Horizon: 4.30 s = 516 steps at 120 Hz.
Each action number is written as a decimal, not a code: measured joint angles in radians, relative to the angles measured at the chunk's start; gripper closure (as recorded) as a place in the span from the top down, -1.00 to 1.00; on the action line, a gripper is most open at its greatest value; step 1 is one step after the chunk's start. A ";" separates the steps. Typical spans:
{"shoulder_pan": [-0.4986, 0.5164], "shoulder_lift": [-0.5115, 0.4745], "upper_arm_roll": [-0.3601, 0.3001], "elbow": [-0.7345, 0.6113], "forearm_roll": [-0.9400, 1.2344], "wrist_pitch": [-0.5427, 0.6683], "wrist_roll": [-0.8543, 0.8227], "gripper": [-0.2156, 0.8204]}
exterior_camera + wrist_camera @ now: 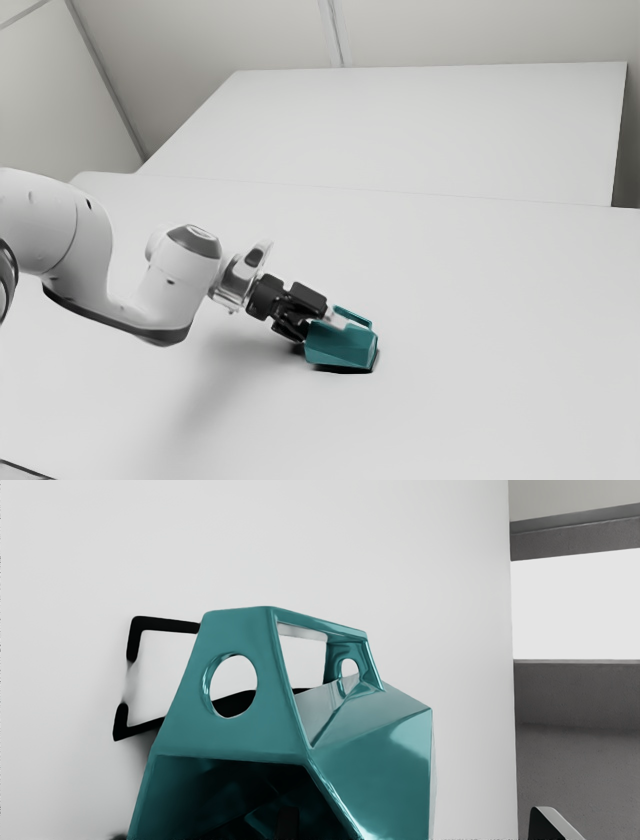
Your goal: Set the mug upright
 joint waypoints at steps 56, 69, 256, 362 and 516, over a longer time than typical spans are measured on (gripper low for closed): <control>0.002 0.000 0.000 -0.013 -0.010 -0.007 0.035 -0.23; 0.002 0.001 0.000 -0.016 -0.014 -0.010 0.040 -0.35; 0.004 -0.306 0.033 0.128 1.062 0.097 -0.301 -0.89; -0.004 -0.215 0.058 0.128 1.327 0.058 -0.697 -0.90; -0.012 -0.062 0.057 0.168 1.346 0.102 -0.814 -0.45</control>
